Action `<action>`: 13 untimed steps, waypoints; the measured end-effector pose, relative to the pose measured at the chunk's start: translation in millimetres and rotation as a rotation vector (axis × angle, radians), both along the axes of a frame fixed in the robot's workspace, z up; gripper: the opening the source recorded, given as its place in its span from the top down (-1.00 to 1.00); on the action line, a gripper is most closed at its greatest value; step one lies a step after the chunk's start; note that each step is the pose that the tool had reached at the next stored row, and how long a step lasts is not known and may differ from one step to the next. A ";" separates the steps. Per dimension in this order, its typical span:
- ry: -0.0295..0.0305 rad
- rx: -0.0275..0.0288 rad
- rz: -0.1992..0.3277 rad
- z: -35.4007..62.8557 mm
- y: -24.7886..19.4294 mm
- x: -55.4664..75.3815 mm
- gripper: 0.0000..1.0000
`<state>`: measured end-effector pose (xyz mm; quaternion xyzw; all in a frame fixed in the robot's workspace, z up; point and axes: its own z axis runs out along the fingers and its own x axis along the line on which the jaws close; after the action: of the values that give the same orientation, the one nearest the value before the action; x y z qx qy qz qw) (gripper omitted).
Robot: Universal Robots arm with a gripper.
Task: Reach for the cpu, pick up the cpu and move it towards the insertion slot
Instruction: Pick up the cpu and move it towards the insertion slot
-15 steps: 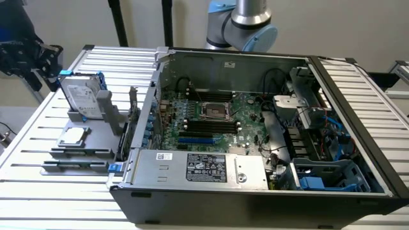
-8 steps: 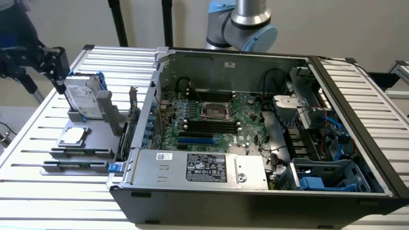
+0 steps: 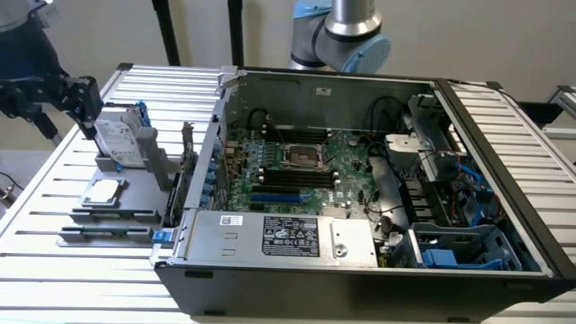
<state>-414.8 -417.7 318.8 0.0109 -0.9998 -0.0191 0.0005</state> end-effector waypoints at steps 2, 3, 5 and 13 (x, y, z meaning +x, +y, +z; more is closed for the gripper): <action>0.0000 0.0000 0.000 -3.7 -0.2 0.0 -0.30; 0.0000 0.0000 0.000 -5.5 -0.3 0.0 -0.30; -0.0001 0.0001 0.000 -9.1 -0.7 0.0 -0.30; -0.0001 0.0000 0.000 -23.7 -2.4 -0.1 -0.30</action>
<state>-414.9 -420.1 295.2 0.0109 -0.9998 -0.0191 0.0004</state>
